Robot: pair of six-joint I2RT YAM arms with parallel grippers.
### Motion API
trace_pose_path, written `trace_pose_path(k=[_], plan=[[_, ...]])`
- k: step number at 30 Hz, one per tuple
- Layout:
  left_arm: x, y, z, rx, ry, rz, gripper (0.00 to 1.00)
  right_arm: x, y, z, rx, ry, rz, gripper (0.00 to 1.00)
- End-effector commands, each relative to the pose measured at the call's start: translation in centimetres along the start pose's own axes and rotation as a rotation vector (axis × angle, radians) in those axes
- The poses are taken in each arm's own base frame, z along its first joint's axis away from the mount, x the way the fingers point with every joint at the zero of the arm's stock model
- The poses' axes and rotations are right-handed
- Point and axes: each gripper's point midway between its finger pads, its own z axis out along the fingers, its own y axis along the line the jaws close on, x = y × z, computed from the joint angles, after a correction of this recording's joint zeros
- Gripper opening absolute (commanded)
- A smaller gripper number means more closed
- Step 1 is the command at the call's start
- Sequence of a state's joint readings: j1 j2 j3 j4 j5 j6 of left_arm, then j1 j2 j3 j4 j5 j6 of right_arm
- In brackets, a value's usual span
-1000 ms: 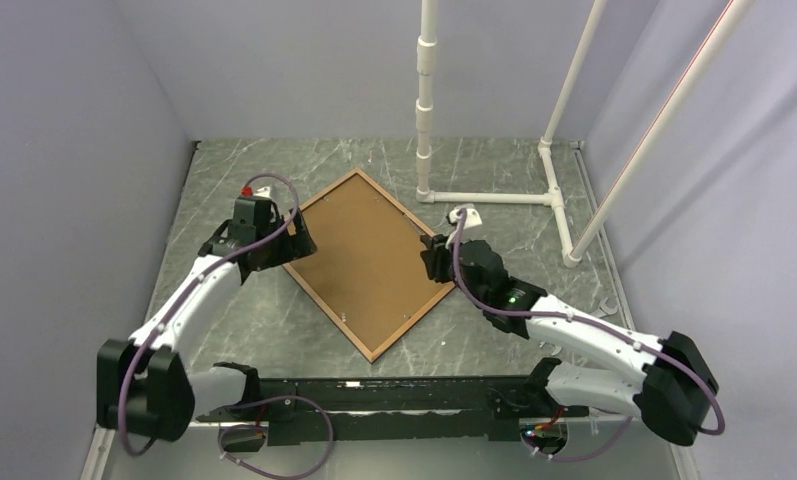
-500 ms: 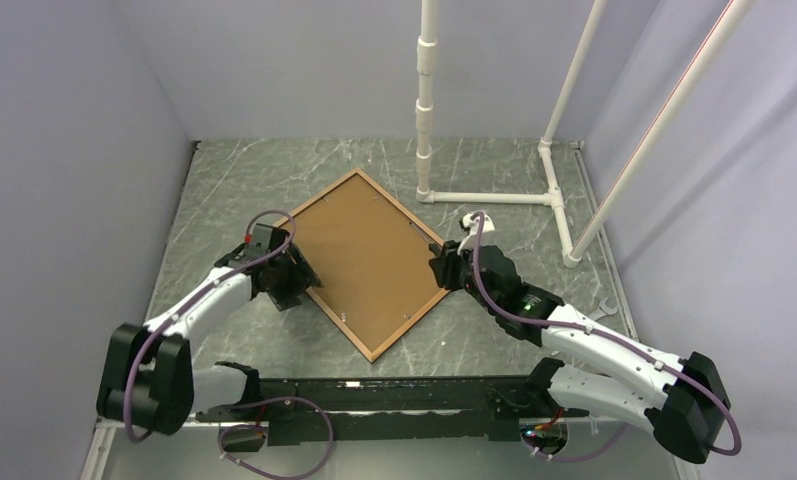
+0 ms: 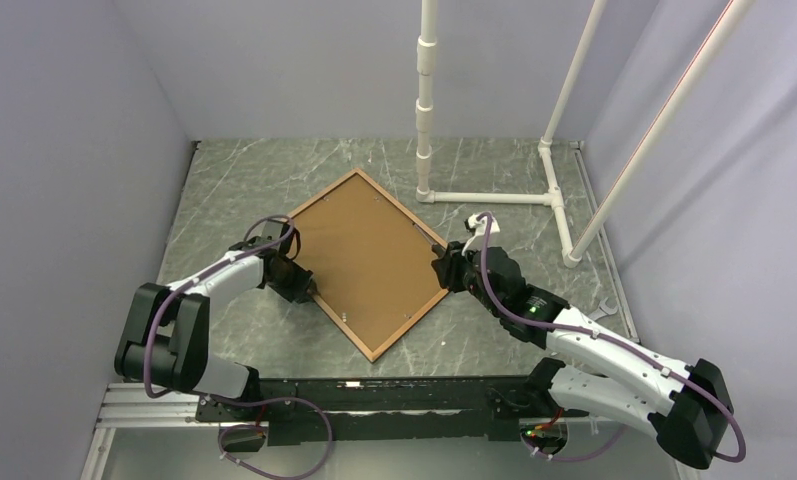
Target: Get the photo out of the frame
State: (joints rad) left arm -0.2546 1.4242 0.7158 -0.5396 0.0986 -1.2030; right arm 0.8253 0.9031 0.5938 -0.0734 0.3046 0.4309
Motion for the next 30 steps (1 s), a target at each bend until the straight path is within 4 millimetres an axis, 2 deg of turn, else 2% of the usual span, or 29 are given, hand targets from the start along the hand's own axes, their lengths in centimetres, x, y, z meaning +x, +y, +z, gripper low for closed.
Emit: trace_pose_path(k=[1,2,7,8,12,15,18,19,22,23,25,27,30], plan=[[0.4,2.0,1.0,-0.088,-0.003,-0.129,0.07,-1.1,-0.3,0.0,0.029,-0.042,0.041,0.00],[0.3,2.5,1.0,-0.111,-0.012,-0.142,0.00,-1.1,-0.9,0.0,0.071,-0.040,0.062,0.00],[0.5,5.3,0.1,-0.128,-0.080,-0.251,0.00,0.0,-4.4,0.0,0.292,0.017,0.096,0.00],[0.6,6.6,0.0,-0.147,-0.104,-0.278,0.00,0.6,-5.1,-0.2,0.330,0.038,0.105,0.00],[0.8,8.7,-0.9,-0.061,-0.171,-0.436,0.00,1.8,-6.1,-0.7,0.362,0.086,0.104,0.00],[0.9,8.6,-1.3,0.058,-0.178,-0.502,0.00,2.8,-6.5,-1.2,0.363,0.116,0.092,0.00],[0.5,7.3,-2.4,0.149,-0.194,-0.465,0.02,3.5,-6.0,-1.2,0.310,0.138,0.066,0.00],[0.4,6.8,-3.1,0.172,-0.199,-0.430,0.11,3.6,-5.8,-1.2,0.291,0.144,0.057,0.00],[0.2,6.2,-4.9,0.157,-0.216,-0.292,0.56,3.7,-5.1,-1.0,0.246,0.161,0.018,0.00],[0.2,6.2,-5.4,0.149,-0.224,-0.243,0.68,3.7,-5.0,-0.8,0.239,0.169,0.005,0.00],[0.0,5.7,-6.6,0.147,-0.236,-0.152,0.77,3.6,-5.1,-0.8,0.253,0.174,0.001,0.00],[-0.1,5.0,-7.6,0.177,-0.245,-0.055,0.78,3.2,-5.0,-0.7,0.249,0.160,0.007,0.00],[0.2,2.3,-9.5,0.300,-0.252,0.136,0.76,2.8,-5.2,-0.8,0.259,0.138,0.015,0.00]])
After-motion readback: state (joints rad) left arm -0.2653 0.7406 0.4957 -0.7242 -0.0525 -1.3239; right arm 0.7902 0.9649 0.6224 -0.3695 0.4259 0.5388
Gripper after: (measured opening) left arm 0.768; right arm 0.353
